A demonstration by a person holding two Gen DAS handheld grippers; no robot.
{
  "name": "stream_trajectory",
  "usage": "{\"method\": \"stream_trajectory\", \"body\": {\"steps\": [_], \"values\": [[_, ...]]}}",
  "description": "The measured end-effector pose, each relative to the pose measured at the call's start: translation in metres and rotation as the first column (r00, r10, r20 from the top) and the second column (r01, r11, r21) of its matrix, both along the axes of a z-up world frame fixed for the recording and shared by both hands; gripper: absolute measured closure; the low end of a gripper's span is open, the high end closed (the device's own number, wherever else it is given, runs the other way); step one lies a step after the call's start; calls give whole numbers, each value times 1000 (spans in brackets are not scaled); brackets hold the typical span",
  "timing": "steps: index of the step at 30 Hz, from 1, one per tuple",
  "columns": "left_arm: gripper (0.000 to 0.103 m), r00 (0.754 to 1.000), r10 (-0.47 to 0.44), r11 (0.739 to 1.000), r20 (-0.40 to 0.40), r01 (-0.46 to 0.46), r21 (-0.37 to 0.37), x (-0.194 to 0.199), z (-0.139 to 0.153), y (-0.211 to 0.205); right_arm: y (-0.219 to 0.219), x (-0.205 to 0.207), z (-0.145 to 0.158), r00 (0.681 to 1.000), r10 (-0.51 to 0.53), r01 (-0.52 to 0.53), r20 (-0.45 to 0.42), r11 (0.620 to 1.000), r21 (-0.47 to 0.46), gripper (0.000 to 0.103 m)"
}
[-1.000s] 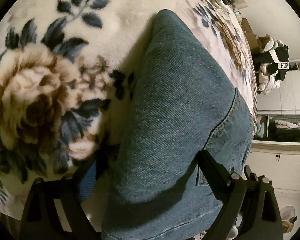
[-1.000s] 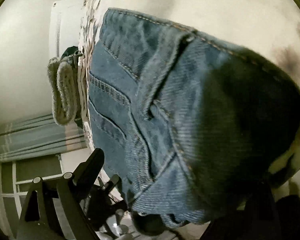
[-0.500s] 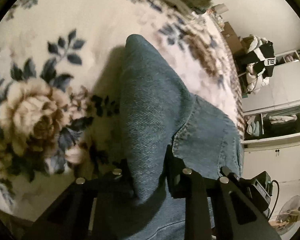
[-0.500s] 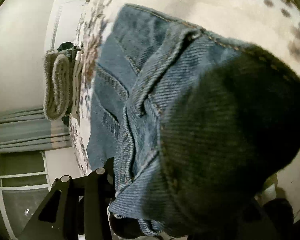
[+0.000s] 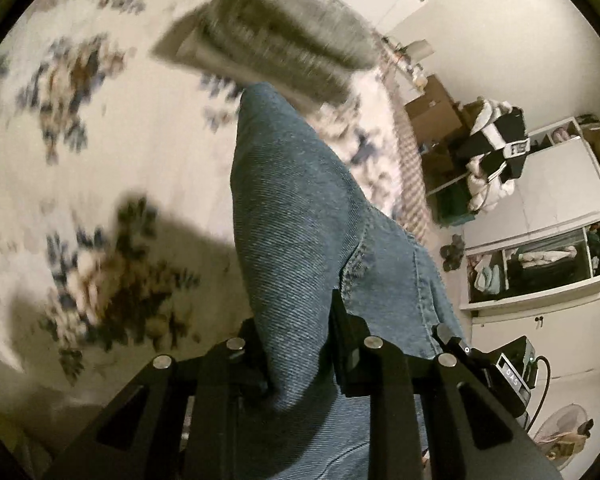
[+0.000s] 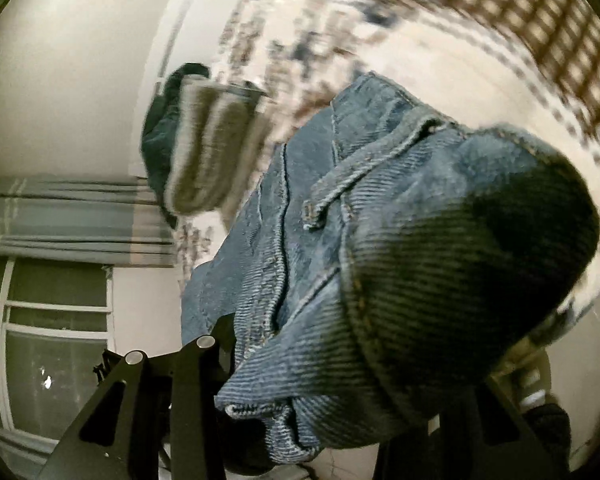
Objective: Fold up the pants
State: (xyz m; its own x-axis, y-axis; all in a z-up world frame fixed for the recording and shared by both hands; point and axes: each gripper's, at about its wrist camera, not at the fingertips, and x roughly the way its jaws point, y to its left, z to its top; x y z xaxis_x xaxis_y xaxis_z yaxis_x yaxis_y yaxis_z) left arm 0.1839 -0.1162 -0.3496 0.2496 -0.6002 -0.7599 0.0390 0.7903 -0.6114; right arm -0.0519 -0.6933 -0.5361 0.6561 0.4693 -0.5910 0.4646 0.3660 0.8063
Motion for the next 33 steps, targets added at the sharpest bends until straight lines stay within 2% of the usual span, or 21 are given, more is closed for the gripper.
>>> {"method": "stream_trajectory", "body": {"steps": [5, 8, 11, 15, 18, 20, 22, 26, 28, 30, 33], "values": [[83, 998, 20, 1000, 60, -19, -22, 71, 49, 3, -1, 62, 65, 997, 5, -3, 75, 1000, -29, 59], [83, 994, 38, 998, 102, -33, -51, 140, 70, 9, 0, 116, 98, 992, -10, 16, 125, 999, -47, 59], [83, 990, 41, 998, 132, -34, -62, 207, 76, 18, 3, 200, 125, 983, -42, 54, 179, 997, -62, 59], [83, 988, 41, 998, 152, -32, -63, 304, 71, 32, 7, 301, 138, 974, -58, 78, 220, 993, -84, 59], [83, 988, 33, 999, 153, -26, -48, 373, 55, 40, 12, 380, 129, 970, -62, 85, 235, 992, -89, 59], [83, 990, 27, 999, 138, -23, -28, 400, 41, 42, 14, 418, 115, 969, -68, 91, 239, 992, -86, 59], [83, 994, 26, 1000, 102, -25, -5, 431, 13, 47, 19, 459, 93, 971, -67, 90, 228, 992, -93, 59], [82, 1000, 22, 999, -5, -21, 48, 459, -46, 60, 28, 517, 38, 989, -32, 52, 147, 990, -130, 59], [82, 999, 38, 999, -38, -37, 35, 459, -66, 70, 32, 526, 14, 995, -2, 14, 97, 991, -130, 58], [82, 998, 51, 999, -43, -50, 21, 456, -71, 77, 33, 531, -5, 998, 36, -31, 47, 994, -102, 53], [80, 997, 54, 998, -46, -54, 11, 453, -73, 85, 25, 521, -12, 999, 44, -42, 30, 998, -54, 52]]}}
